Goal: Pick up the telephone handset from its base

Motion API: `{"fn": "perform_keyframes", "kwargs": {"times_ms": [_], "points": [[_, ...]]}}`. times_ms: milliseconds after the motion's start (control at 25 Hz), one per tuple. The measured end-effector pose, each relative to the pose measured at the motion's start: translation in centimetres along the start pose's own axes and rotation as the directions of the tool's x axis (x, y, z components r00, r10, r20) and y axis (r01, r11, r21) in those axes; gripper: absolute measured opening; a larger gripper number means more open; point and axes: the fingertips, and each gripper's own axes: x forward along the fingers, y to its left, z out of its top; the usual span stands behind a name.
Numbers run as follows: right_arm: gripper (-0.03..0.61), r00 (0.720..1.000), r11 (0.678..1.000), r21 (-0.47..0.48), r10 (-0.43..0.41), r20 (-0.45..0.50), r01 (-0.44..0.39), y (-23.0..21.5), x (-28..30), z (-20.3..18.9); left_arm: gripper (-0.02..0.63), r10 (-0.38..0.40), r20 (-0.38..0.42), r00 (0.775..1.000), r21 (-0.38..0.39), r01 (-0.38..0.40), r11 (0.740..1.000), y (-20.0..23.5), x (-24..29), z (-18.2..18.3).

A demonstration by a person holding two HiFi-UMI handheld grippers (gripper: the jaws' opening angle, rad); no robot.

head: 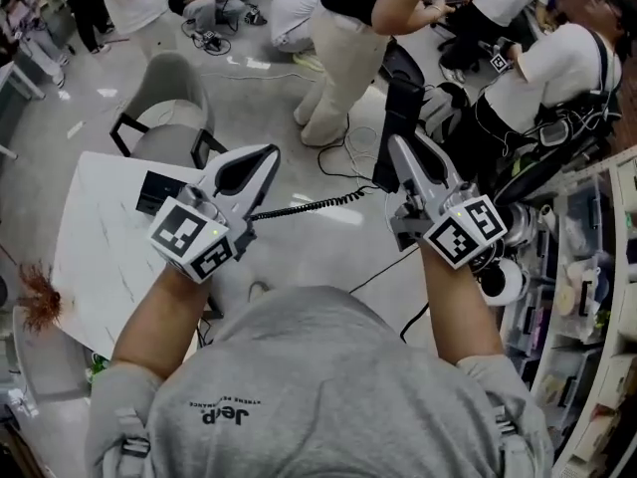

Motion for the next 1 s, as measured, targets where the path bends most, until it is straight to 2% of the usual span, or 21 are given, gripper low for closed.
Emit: {"fn": "perform_keyframes", "kwargs": {"times_ms": [280, 400, 640, 1000], "points": [[0.078, 0.992, 0.994, 0.013, -0.108, 0.064, 0.107, -2.5, -3.7, 2.0, 0.058, -0.123, 0.002, 0.992, -0.006, 0.123, 0.992, -1.2, 4.3, 0.7], [0.078, 0.985, 0.989, 0.017, -0.147, 0.090, 0.147, -4.1, -6.8, 3.5, 0.059, -0.162, -0.005, 0.987, 0.000, 0.162, 0.987, -3.4, 6.6, 1.4], [0.078, 0.975, 0.982, 0.030, -0.190, 0.113, 0.188, -5.9, -9.0, 4.9, 0.059, -0.201, -0.008, 0.980, 0.004, 0.201, 0.980, -4.7, 9.1, 2.3], [0.078, 0.978, 0.984, 0.025, -0.179, 0.110, 0.178, -6.1, -8.9, 5.0, 0.058, -0.210, 0.001, 0.978, -0.002, 0.210, 0.978, -4.8, 9.5, 2.5]]}}
